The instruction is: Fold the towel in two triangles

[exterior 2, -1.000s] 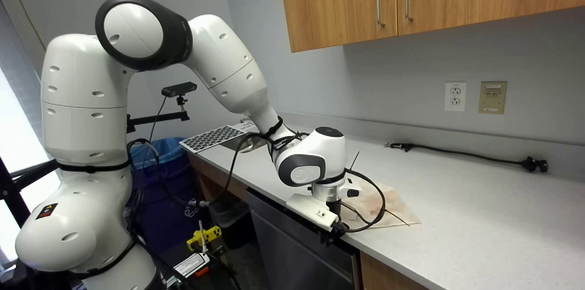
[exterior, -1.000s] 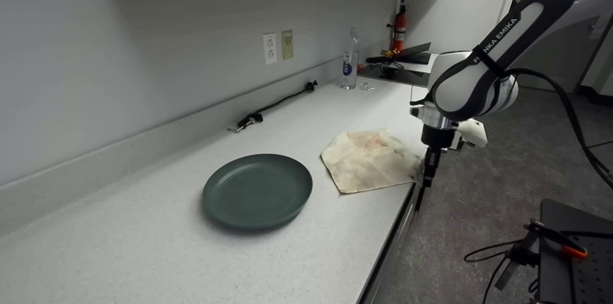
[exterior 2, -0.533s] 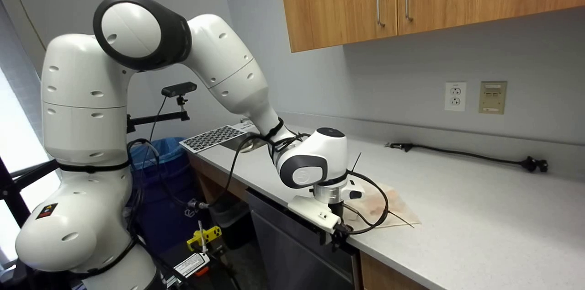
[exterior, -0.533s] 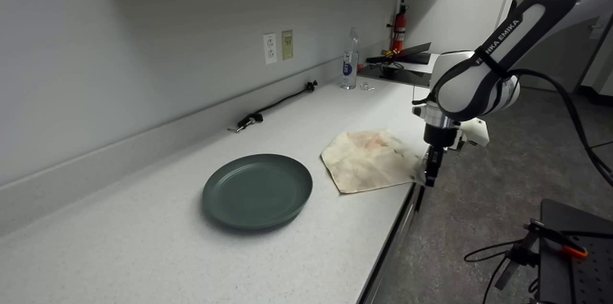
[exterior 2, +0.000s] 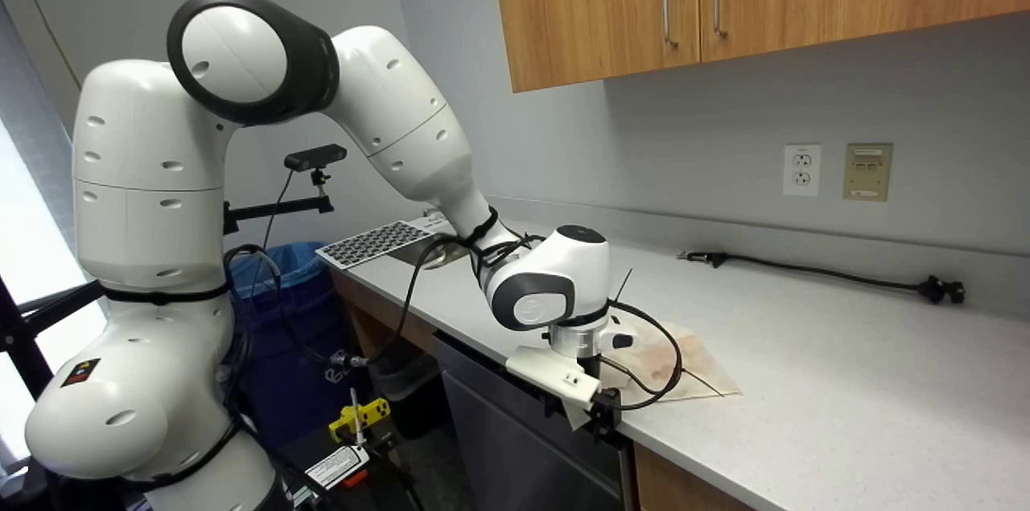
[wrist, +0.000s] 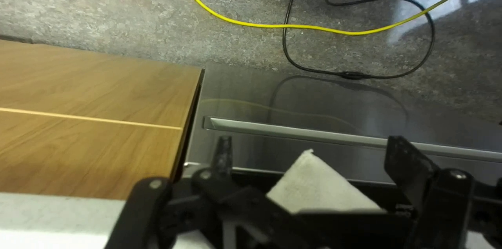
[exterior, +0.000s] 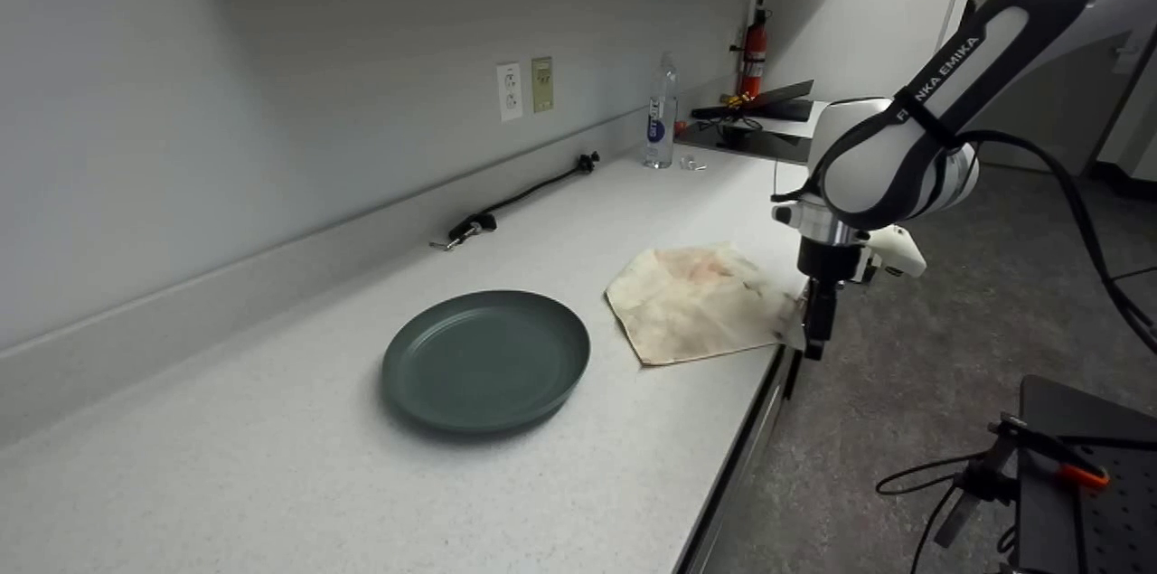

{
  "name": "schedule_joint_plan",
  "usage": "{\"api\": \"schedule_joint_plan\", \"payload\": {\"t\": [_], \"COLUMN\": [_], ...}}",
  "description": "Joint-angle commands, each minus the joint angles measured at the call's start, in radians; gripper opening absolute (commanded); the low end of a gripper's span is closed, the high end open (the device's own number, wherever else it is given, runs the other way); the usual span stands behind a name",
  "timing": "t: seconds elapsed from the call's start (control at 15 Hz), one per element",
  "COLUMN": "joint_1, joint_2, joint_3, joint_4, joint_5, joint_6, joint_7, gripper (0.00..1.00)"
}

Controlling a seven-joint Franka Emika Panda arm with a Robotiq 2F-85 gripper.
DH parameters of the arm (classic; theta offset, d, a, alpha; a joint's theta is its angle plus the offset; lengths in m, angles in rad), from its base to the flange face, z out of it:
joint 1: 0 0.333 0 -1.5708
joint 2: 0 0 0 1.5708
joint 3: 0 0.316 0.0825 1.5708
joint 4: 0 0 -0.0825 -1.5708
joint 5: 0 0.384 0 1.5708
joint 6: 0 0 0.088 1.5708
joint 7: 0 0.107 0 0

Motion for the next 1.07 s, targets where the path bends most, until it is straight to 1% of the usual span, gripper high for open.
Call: {"api": "schedule_joint_plan", "payload": {"t": [0.0, 0.13, 0.33, 0.4, 0.53, 0.67, 0.73, 0.8, 1.0], "joint_1": [-0.050, -0.055, -0.051, -0.047, -0.041, -0.036, -0.023, -0.012, 0.027], "joint_2": [0.018, 0.022, 0.024, 0.025, 0.025, 0.024, 0.023, 0.021, 0.016], "joint_3": [0.057, 0.065, 0.060, 0.056, 0.048, 0.043, 0.029, 0.016, -0.036], "joint_4": [0.034, 0.042, 0.053, 0.057, 0.061, 0.064, 0.059, 0.052, 0.026], "joint_5": [0.086, 0.122, 0.164, 0.174, 0.187, 0.209, 0.204, 0.194, 0.141], "joint_6": [-0.059, -0.089, -0.136, -0.149, -0.165, -0.178, -0.158, -0.133, 0.019], "joint_7": [-0.156, -0.208, -0.263, -0.275, -0.290, -0.270, -0.229, -0.197, -0.049], "gripper": [1.00, 1.00, 1.00, 0.99, 0.90, 0.91, 0.97, 0.99, 1.00]}}
